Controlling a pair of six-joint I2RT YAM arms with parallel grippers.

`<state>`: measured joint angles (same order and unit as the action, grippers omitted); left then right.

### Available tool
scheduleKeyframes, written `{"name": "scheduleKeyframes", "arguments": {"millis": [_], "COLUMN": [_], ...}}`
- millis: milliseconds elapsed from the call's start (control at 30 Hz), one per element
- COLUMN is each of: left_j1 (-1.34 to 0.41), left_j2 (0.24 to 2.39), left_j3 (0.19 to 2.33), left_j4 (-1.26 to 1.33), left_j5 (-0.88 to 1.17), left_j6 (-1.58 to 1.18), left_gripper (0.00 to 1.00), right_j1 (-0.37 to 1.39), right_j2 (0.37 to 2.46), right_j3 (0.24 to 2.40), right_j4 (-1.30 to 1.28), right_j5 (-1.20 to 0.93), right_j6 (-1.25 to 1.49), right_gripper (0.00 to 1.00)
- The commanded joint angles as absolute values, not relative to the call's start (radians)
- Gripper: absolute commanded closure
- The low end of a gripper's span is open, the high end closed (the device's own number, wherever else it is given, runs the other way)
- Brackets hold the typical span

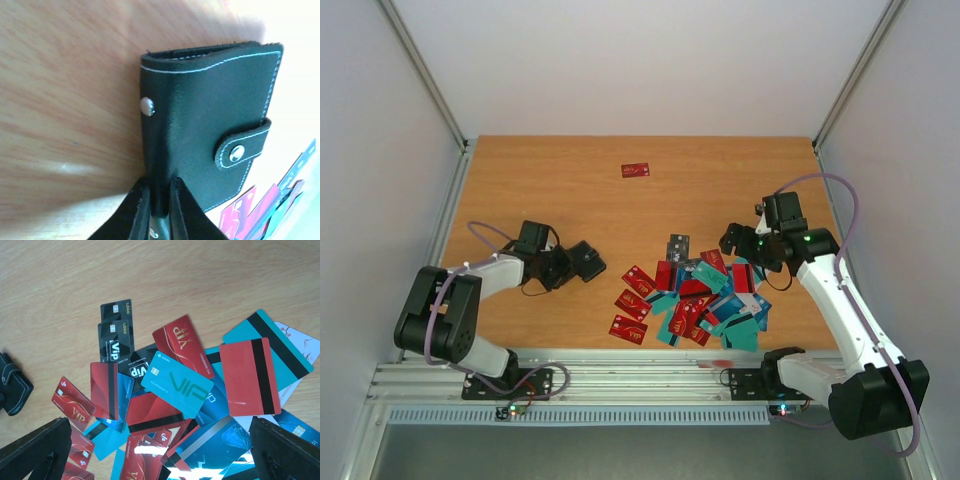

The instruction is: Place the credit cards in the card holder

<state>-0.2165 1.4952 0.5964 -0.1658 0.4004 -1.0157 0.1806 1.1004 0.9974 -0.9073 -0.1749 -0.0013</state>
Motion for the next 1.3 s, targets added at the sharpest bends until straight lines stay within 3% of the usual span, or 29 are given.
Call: {"name": "scheduleKeyframes", "arguments": {"millis": [0, 67, 567, 900, 1267], "left_j1": [-0.221, -0.221, -0.222, -0.315, -0.46], "left_j2": [1.515, 1.502, 1.282, 1.241, 1.318], "left_j3": [0.588, 0.59, 0.72, 0.893, 1.058], "left_j4": [-0.126, -0.132, -0.384, -0.603, -0.677], "left_j5": [0.377, 0.39, 0.551, 0.525, 0.497], "left_j6": [-1.001, -0.993, -0.738, -0.568, -0.531], "left_gripper": [0.96, 1.0, 1.0, 1.0, 1.0], "right_j1": [0.187, 0.187, 0.277, 0.564, 0.704], "right_j2": [1.111, 1.111, 1.198, 1.361, 1.559], "right_j3": [1.021, 1.024, 1.099, 1.301, 1.496], "right_j4": [-0.92, -0.918, -0.882, -0.937, -1.016], "right_j5": [-0.176, -0.195, -0.628, -0.436, -0.319], "right_j6": [-0.021, -0.023, -0.077, -0.032, 0.047], "right_gripper": [0.02, 0.03, 0.01, 0.05, 0.22]}}
